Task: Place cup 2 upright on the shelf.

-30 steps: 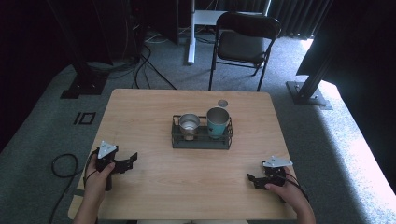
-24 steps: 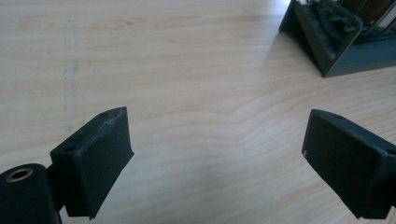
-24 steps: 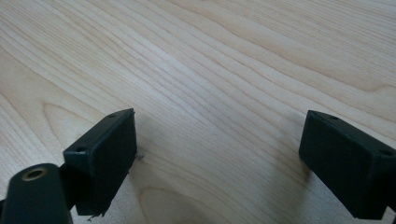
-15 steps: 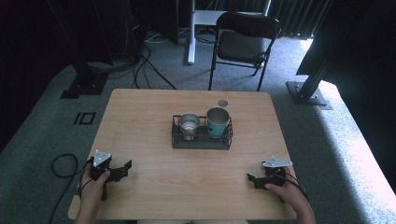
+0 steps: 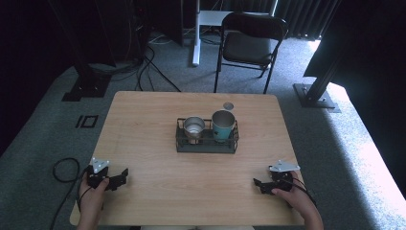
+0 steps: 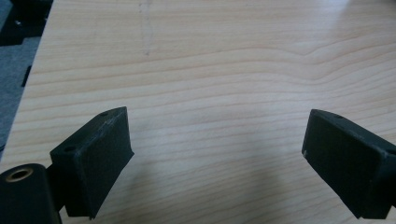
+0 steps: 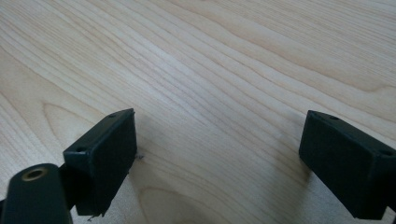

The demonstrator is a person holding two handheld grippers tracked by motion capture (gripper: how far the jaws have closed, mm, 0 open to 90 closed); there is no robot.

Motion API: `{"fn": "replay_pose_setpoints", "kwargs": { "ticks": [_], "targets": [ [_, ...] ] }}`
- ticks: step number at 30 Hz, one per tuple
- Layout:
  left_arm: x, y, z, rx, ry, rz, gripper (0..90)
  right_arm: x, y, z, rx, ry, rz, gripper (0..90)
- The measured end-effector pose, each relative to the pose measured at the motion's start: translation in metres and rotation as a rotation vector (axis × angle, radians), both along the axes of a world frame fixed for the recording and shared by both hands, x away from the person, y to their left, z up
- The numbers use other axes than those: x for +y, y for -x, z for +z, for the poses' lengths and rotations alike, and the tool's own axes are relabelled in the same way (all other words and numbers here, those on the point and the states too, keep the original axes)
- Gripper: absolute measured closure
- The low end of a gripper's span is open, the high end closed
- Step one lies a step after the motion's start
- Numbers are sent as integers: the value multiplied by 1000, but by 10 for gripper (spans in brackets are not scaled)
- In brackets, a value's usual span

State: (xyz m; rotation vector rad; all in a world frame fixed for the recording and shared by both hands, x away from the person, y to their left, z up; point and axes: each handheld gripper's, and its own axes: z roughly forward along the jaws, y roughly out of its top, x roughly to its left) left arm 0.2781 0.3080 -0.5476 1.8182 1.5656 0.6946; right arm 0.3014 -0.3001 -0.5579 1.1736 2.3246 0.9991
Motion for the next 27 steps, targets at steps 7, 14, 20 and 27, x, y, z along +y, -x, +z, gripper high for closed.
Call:
{"fn": "replay_pose_setpoints", "kwargs": {
  "ticks": [7, 14, 20, 27],
  "targets": [
    [5, 3, -2, 23, -14, 57, 89, 0, 0, 0, 0, 0, 0, 109],
    [8, 4, -6, 57, -24, 94, 89, 0, 0, 0, 0, 0, 0, 109],
    [10, 3, -7, 69, -26, 100, 89, 0, 0, 0, 0, 0, 0, 109],
    [9, 2, -8, 70, -26, 107, 85, 0, 0, 0, 1, 0, -1, 109]
  ]
}}
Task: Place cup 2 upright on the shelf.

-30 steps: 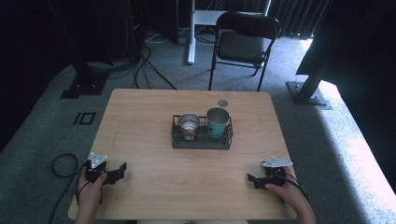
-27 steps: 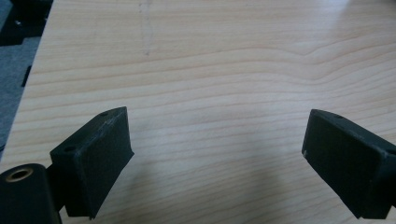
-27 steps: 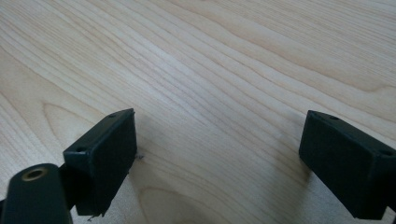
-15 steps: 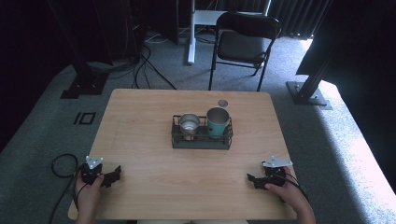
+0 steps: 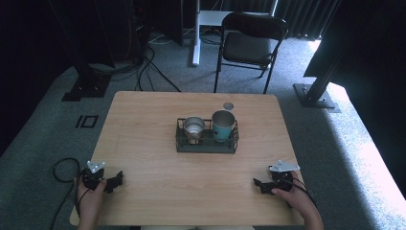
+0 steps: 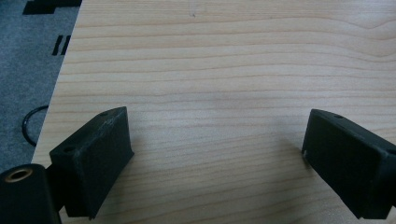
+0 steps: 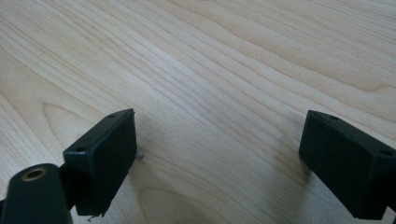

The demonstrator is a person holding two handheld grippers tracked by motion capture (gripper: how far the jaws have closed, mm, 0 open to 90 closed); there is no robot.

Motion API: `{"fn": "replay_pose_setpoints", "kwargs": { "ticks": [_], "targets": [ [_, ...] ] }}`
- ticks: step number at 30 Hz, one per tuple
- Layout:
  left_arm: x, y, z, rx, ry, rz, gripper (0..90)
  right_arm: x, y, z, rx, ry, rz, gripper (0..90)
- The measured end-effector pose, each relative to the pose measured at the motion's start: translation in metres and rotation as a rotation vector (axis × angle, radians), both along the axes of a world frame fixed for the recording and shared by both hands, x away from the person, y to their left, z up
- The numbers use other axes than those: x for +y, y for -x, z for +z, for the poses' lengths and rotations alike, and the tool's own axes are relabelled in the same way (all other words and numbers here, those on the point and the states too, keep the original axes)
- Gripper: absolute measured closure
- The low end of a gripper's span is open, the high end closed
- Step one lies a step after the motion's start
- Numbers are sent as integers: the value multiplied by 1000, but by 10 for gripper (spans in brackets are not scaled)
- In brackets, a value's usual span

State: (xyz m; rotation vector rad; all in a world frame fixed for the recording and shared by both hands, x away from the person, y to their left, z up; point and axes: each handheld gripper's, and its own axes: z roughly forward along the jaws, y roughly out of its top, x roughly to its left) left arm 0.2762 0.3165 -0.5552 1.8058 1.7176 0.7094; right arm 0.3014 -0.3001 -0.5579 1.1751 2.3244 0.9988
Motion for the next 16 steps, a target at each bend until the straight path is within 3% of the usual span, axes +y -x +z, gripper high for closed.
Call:
{"fn": "replay_pose_setpoints", "kwargs": {
  "ticks": [6, 16],
  "targets": [
    [-4, -3, -1, 12, 0, 12, 33, 0, 0, 0, 0, 0, 0, 108],
    [-4, -3, -1, 10, 4, 18, 32, 0, 0, 0, -1, 1, 1, 108]
  ]
}}
